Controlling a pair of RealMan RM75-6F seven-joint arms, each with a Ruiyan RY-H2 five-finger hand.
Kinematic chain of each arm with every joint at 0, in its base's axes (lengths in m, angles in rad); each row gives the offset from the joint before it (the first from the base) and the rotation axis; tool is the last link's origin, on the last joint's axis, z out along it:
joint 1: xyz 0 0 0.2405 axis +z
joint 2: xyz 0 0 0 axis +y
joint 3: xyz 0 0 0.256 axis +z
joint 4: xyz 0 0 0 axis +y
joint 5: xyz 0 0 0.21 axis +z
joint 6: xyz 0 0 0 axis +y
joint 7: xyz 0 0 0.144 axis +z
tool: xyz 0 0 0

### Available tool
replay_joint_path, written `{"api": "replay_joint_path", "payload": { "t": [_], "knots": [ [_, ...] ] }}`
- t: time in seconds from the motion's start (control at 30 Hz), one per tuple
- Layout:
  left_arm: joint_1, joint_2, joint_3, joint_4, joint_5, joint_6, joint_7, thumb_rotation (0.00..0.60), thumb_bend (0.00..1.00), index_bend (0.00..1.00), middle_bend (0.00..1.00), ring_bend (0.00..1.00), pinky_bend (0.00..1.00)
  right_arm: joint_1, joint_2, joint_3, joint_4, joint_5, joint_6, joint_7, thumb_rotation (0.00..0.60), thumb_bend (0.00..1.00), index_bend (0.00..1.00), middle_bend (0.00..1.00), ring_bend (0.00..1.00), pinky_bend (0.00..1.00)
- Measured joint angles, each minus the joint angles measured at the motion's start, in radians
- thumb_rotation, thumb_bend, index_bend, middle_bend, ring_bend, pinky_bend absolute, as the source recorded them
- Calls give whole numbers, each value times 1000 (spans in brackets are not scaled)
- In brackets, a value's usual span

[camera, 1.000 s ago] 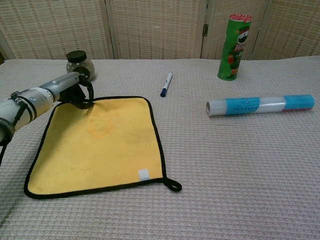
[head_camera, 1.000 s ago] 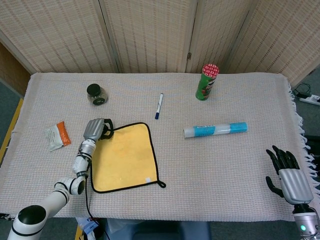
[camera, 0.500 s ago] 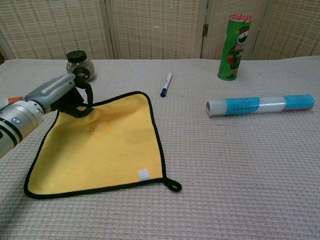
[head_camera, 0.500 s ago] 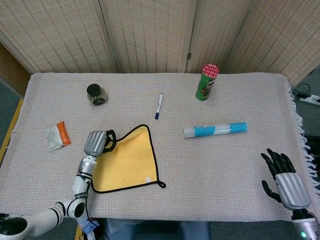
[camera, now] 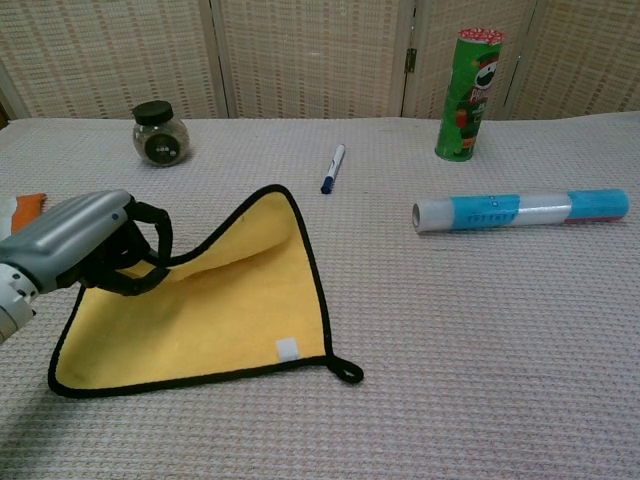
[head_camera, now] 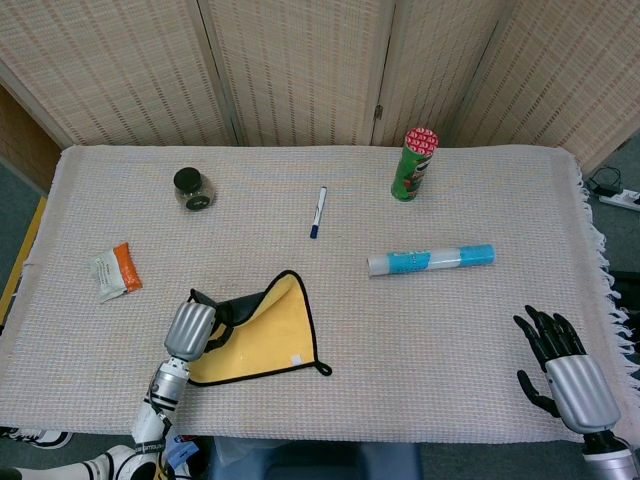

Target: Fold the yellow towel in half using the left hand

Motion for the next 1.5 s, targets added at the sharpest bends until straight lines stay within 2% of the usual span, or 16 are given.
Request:
{"api": "replay_joint_path", "payload": {
  "t": [0.43,0.8,1.2,1.5],
  "knots": [
    [65,-21,77,-28,88,40,79,600,658,691,1000,1000,1000,-22,10,-21,-3,-51,43,7,600,483,0,0,0,0],
    [109,-25,95,-56,116,60,141,600,659,690,1000,1000,1000,-33,18,-34,-2,-93,68,16,600,482,0,0,0,0],
    [159,-17,109,-73,144,89,152,600,658,678,1000,1000,1000,-46,20,-41,-1,-123,97,15,600,482,0,0,0,0],
    [170,-6,115,-93,156,70,134,600,633,419,1000,1000,1000,-50,41,-51,0,-148,118,75,600,483,0,0,0,0]
  ]
}}
